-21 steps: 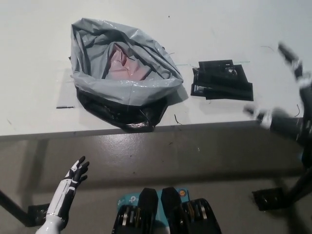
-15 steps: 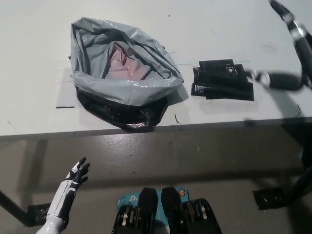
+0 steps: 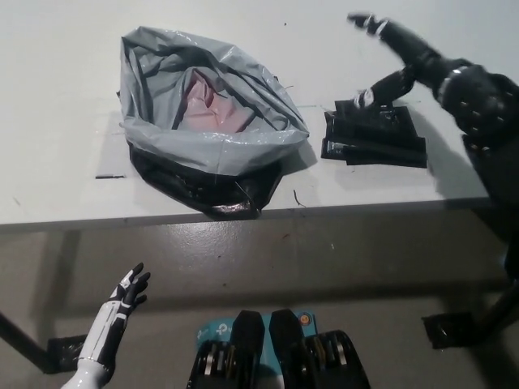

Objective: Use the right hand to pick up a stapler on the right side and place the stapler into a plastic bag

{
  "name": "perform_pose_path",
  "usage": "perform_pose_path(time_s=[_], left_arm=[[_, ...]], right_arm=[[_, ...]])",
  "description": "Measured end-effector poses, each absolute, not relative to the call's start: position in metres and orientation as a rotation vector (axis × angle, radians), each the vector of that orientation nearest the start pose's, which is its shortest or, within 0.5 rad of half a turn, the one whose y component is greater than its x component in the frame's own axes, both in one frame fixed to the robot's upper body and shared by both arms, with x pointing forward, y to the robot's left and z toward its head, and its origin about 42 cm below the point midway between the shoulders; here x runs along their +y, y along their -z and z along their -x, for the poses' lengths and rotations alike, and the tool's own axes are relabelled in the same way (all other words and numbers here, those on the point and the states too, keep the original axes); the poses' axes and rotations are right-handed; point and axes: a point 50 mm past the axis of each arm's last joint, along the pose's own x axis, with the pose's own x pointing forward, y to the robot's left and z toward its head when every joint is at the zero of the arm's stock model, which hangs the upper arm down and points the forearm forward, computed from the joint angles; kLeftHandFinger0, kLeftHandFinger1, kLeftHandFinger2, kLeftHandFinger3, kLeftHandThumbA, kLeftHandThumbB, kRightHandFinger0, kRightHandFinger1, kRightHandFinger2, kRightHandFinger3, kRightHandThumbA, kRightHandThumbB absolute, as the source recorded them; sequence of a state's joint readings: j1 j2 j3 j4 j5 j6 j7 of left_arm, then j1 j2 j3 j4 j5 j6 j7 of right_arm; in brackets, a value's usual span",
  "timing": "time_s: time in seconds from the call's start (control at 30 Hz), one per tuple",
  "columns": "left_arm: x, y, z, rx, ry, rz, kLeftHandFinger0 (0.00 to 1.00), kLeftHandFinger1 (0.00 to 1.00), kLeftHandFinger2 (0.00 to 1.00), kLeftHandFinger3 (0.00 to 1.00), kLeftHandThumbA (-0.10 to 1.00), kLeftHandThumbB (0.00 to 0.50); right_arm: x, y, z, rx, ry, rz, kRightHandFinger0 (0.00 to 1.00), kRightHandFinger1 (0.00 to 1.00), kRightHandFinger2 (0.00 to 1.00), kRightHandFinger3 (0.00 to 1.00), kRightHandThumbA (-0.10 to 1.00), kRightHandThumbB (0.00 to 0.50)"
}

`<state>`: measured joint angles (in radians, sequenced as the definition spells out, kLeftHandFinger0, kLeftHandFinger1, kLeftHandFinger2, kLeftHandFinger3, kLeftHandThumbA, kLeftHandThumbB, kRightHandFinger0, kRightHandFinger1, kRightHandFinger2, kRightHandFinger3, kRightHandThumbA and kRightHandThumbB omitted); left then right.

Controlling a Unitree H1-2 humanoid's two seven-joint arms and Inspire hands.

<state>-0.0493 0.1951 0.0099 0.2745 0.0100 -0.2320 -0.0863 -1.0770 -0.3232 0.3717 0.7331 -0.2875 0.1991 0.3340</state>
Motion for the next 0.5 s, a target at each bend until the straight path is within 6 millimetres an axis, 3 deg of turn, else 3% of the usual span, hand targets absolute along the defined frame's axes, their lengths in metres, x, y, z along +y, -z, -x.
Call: perform_pose_path(time_s=[0.13,0.23,0.33,0.5], left_arm=[[0.281,-0.058,-0.293,-0.014,0.085,-0.205,1.0,1.0,1.0,1.0,1.0,0.485],[0.281,-0.059,-0.293,-0.022,0.086,-0.205,1.0,1.0,1.0,1.0,1.0,0.489],[0.28,-0.06,-0.293,-0.025,0.087,-0.206,1.0,1.0,1.0,1.0,1.0,0.489],[0.281,-0.06,-0.293,-0.027,0.087,-0.207,1.0,1.0,1.0,1.0,1.0,0.477]], right_arm=[[-0.179,-0.306,-0.575,0.179,-0.47,0.961,1.0,1.0,1.0,1.0,1.0,0.5],[-0.171,-0.301,-0.579,0.238,-0.504,1.002,1.0,1.0,1.0,1.0,1.0,0.446],[-0.168,-0.293,-0.58,0.274,-0.539,1.021,1.0,1.0,1.0,1.0,1.0,0.499],[-0.176,-0.267,-0.577,0.379,-0.562,1.071,1.0,1.0,1.0,1.0,1.0,0.5]])
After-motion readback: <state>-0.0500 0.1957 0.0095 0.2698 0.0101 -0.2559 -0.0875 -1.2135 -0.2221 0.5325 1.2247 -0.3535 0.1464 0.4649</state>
